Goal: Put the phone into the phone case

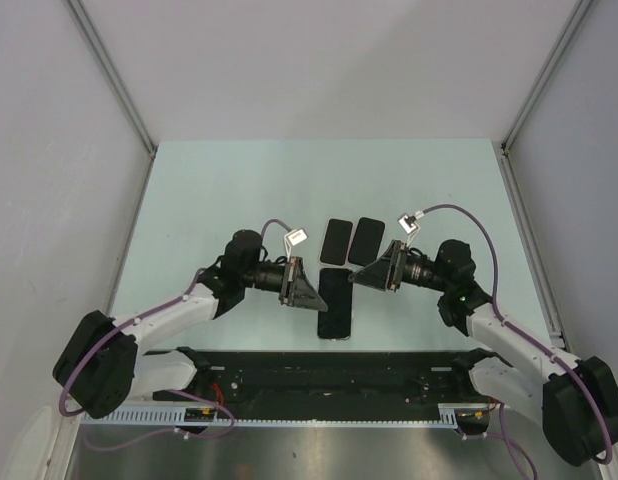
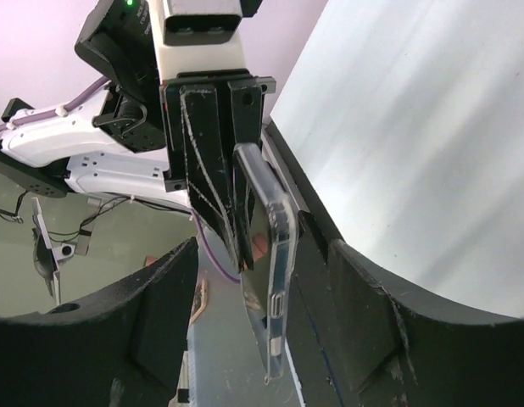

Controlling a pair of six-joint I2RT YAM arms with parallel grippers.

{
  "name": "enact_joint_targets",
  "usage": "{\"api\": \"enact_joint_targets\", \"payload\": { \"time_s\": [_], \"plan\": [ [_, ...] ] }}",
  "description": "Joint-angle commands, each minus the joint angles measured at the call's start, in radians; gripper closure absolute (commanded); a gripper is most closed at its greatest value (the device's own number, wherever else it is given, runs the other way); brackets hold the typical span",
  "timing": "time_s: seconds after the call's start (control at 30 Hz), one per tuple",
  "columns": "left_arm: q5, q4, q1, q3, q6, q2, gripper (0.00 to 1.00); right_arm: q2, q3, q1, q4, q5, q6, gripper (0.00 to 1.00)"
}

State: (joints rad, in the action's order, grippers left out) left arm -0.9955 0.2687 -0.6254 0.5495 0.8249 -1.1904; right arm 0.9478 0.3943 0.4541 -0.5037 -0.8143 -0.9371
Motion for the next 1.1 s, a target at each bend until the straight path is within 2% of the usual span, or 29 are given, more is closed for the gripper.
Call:
{"api": "enact_joint_targets", "payload": {
  "time_s": [0.0, 0.2, 0.3, 0.33, 0.4, 0.43, 0.53, 0.8, 0.87, 0.9, 1.0, 1.03, 1.07],
  "plan": [
    [-0.058, -0.01, -0.008, 0.069, -0.059, 0.043, 1.0, 0.037, 0.067, -0.006, -0.073, -0.057, 0.026, 0.34],
    [-0.066, -0.011, -0.01, 0.075, -0.058, 0.032, 1.0, 0.089, 0.078, -0.003, -0.134, -0.08, -0.008, 0.41],
    [-0.06, -0.016, -0.01, 0.079, -0.055, 0.018, 1.0, 0.094, 0.08, -0.002, -0.15, -0.079, -0.019, 0.5],
    [-0.051, -0.026, -0.01, 0.09, -0.059, 0.014, 1.0, 0.094, 0.081, -0.002, -0.145, -0.075, -0.019, 0.61],
    [-0.005, -0.117, -0.01, 0.113, -0.105, -0.001, 1.0, 0.094, 0.086, -0.005, -0.128, -0.071, -0.012, 0.76],
    [0.014, -0.205, -0.01, 0.144, -0.127, -0.009, 1.0, 0.091, 0.087, -0.005, -0.122, -0.069, -0.009, 0.88],
    [0.081, -0.348, -0.01, 0.191, -0.202, -0.041, 1.0, 0.091, 0.089, -0.006, -0.121, -0.068, -0.008, 1.0],
    [0.162, -0.44, -0.01, 0.23, -0.233, -0.101, 1.0, 0.082, 0.092, -0.005, -0.072, -0.026, 0.03, 1.0],
    [0.173, -0.45, -0.008, 0.242, -0.251, -0.098, 1.0, 0.069, 0.098, -0.006, -0.009, 0.012, 0.047, 0.84],
    [0.181, -0.466, -0.004, 0.251, -0.262, -0.1, 1.0, 0.059, 0.101, -0.008, 0.022, 0.029, 0.072, 0.65],
    [0.195, -0.555, 0.038, 0.311, -0.312, -0.117, 1.0, 0.002, 0.121, -0.022, 0.158, 0.082, 0.131, 0.47],
    [0.205, -0.61, 0.065, 0.346, -0.349, -0.12, 1.0, -0.015, 0.124, -0.028, 0.186, 0.087, 0.142, 0.36],
    [0.246, -0.64, 0.081, 0.366, -0.369, -0.129, 1.0, -0.058, 0.126, -0.034, 0.229, 0.098, 0.152, 0.31]
  ]
}}
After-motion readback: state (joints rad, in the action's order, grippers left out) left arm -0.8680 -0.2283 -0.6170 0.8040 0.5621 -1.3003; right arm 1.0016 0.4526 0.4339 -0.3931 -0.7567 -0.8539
